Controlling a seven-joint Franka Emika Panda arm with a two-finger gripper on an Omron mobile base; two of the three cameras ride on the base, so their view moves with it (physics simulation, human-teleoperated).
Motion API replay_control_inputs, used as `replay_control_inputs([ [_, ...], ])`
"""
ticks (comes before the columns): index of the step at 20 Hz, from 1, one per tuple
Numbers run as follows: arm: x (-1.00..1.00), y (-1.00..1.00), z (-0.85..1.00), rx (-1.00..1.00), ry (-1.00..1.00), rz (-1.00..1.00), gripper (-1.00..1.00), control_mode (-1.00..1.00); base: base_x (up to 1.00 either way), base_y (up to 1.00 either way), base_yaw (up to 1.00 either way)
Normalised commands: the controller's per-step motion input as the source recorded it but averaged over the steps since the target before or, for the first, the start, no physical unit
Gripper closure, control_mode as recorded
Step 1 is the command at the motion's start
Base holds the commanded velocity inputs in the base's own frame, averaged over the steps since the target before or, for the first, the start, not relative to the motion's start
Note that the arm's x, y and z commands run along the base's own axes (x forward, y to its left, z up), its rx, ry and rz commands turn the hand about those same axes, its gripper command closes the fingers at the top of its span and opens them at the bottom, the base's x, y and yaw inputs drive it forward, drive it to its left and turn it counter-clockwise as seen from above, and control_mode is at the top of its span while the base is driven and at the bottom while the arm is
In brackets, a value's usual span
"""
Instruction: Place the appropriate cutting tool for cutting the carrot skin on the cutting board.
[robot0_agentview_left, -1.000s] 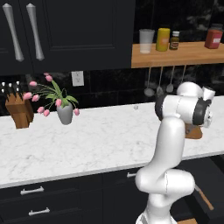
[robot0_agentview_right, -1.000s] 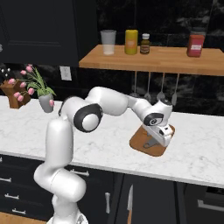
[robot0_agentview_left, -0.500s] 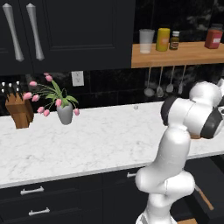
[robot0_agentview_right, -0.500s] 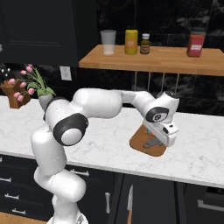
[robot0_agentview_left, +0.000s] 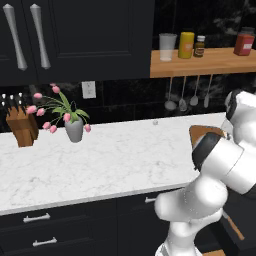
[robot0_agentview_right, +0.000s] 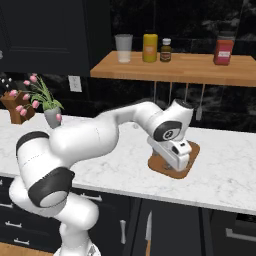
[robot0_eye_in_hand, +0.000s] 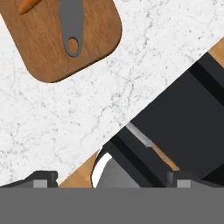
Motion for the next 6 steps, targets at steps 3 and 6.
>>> replay_control_inputs([
  [3, -0.50, 0.92, 0.40, -0.05, 0.01, 0.03, -1.00, -1.00, 0.00, 0.00, 0.00],
  [6, -0.28, 1.00, 0.35, -0.07, 0.00, 0.07, -1.00, -1.00, 0.00, 0.00, 0.00],
])
